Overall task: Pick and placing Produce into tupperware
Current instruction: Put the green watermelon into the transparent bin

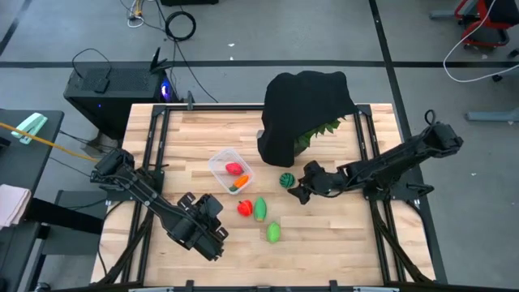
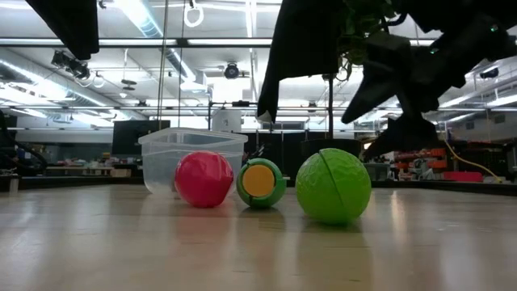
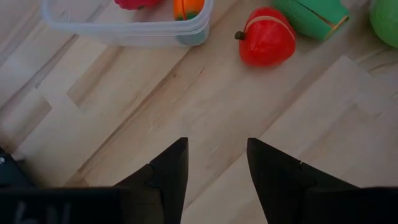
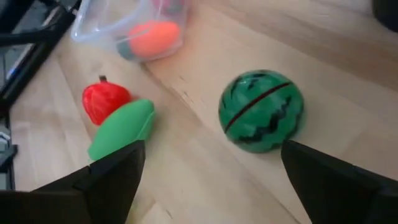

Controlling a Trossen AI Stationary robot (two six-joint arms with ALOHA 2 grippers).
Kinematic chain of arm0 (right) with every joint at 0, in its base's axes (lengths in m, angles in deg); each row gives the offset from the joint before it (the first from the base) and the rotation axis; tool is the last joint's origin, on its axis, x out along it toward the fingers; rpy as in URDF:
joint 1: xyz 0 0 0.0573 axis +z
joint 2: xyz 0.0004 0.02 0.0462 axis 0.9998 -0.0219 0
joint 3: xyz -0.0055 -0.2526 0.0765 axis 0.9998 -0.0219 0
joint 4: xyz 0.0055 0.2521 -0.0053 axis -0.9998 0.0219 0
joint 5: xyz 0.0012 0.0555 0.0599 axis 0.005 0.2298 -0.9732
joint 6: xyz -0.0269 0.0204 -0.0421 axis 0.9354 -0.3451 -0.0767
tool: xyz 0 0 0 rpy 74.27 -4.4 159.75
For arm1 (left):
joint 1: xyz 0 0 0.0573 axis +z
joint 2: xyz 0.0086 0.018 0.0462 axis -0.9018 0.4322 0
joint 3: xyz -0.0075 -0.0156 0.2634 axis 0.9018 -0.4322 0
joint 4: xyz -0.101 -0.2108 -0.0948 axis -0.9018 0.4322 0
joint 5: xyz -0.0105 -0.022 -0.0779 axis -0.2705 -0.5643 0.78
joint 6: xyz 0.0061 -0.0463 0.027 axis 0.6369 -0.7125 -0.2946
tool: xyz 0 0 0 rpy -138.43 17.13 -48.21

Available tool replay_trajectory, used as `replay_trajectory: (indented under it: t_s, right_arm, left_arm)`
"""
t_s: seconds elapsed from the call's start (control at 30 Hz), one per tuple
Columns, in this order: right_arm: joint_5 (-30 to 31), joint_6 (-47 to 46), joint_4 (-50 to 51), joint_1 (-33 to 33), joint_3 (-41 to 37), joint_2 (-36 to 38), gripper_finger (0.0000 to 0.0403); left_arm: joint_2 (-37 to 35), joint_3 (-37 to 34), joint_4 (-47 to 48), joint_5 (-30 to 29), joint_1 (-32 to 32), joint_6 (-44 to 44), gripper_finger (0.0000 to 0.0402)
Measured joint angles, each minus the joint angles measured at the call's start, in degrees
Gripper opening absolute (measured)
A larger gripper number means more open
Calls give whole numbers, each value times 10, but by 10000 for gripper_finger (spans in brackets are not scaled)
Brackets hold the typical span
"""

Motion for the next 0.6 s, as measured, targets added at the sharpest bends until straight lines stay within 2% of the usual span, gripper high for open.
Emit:
replay_trajectory:
  t_s: [0.5,0.6]
  right_arm:
    - [-5,-32,0,-32,0,-6,400]
    - [-14,-57,33,-40,13,-6,399]
  left_arm:
    - [0,0,0,0,0,0,169]
    - [0,0,0,0,0,1,169]
